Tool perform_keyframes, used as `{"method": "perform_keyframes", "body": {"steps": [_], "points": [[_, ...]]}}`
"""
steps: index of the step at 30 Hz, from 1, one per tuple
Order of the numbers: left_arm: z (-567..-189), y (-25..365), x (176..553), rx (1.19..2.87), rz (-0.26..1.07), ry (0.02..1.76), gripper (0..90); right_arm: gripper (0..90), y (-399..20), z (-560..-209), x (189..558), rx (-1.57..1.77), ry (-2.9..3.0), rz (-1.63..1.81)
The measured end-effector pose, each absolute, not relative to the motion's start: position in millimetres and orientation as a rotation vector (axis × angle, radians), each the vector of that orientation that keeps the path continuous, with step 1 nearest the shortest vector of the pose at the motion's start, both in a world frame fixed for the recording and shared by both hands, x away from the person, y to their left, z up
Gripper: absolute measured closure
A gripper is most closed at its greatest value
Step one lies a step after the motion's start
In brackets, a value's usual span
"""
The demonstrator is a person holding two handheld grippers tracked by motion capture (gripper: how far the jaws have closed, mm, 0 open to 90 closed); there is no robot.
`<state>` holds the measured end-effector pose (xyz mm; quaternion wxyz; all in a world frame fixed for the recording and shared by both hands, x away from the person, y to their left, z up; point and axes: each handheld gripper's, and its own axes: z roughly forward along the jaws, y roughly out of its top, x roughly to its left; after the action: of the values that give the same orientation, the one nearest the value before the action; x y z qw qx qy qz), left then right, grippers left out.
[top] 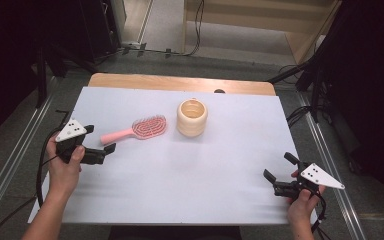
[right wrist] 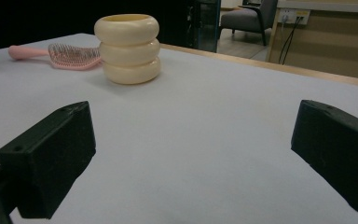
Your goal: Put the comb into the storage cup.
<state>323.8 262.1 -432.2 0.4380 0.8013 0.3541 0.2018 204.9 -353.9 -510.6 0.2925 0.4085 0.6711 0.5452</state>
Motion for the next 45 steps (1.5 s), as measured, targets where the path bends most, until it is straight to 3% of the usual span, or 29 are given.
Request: {"method": "perform_keyframes", "body": {"steps": [34, 45], "points": [[-419, 209, 397, 2.325, 0.444, 0.71, 0.0, 0.0, -348, -511, 205, 1.032, 1.832, 1.433], [-420, 212, 422, 2.426, 0.383, 0.718, 1.3, 0.0, -349, -511, 206, 1.042, 1.839, 1.454]]}}
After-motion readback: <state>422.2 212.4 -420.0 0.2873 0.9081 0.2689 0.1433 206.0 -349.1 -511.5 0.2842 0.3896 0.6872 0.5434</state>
